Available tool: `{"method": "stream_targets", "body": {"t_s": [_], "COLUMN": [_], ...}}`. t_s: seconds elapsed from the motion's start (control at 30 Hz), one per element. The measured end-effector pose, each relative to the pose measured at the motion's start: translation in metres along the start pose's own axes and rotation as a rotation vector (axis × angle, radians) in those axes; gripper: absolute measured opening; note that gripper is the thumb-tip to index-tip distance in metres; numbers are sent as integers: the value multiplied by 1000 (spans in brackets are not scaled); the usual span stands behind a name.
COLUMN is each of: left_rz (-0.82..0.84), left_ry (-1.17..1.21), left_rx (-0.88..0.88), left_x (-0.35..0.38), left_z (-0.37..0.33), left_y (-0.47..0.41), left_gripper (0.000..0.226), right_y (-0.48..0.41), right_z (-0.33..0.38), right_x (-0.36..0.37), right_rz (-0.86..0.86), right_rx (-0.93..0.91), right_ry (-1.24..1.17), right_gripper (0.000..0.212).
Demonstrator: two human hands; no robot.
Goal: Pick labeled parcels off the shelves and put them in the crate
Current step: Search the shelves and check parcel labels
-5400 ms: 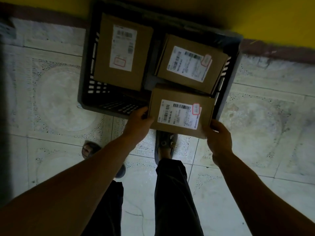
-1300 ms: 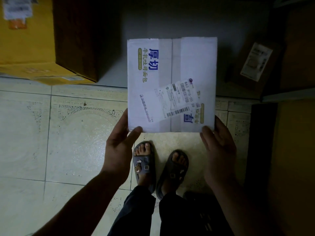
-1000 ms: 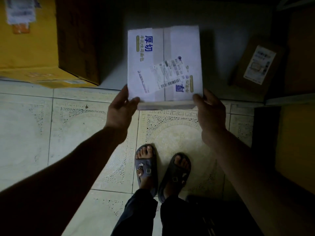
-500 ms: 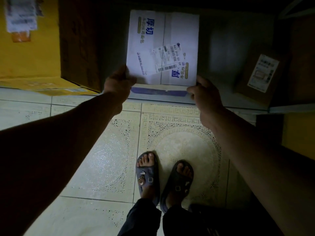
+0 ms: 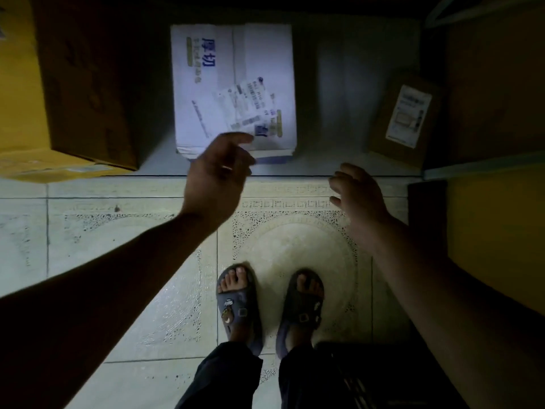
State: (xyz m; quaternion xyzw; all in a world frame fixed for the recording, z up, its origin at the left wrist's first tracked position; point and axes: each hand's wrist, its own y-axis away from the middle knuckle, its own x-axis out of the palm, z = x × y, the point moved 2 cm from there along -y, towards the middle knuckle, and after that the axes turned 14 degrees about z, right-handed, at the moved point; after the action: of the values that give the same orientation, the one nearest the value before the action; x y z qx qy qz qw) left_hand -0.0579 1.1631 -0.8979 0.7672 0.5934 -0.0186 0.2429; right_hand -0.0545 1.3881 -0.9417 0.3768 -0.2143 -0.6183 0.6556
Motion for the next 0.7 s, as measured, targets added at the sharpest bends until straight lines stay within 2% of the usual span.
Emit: {"method": "stream_targets", "body": {"t_s": [0.03,0.17,0.27,0.37,0.47,0.6,0.7], "left_rz": [54,235,351,463,493,497,500], "left_ry": [-4,14,89,185,166,103,176], "left_rx": [-2,-79,-220,-361,-407,-391,-428], "left_x": [12,74,113,152,187,220,240], "left_z": [-4,-19,-24,-27,-27,-29,-30], "left_y": [1,-10,-26,-49,-78,-118,-140], "left_gripper": [28,32,33,47,61,72,72], "right_y": [-1,3,0,-13,-36,-66,-91], "right_z": [-9,-43,-60,-73,-74,-69,-73], "right_x": [-8,-51,-81,-116,-149,-180,-188], "right_rz": [-9,-112,-138,-105,-133,-166,-130], "right_rx": [17,71,86,107,105,42,-13], "right_ry": [6,-72,-32,55,156,124,0], "right_gripper": [34,49,48,45,45,61,59]}}
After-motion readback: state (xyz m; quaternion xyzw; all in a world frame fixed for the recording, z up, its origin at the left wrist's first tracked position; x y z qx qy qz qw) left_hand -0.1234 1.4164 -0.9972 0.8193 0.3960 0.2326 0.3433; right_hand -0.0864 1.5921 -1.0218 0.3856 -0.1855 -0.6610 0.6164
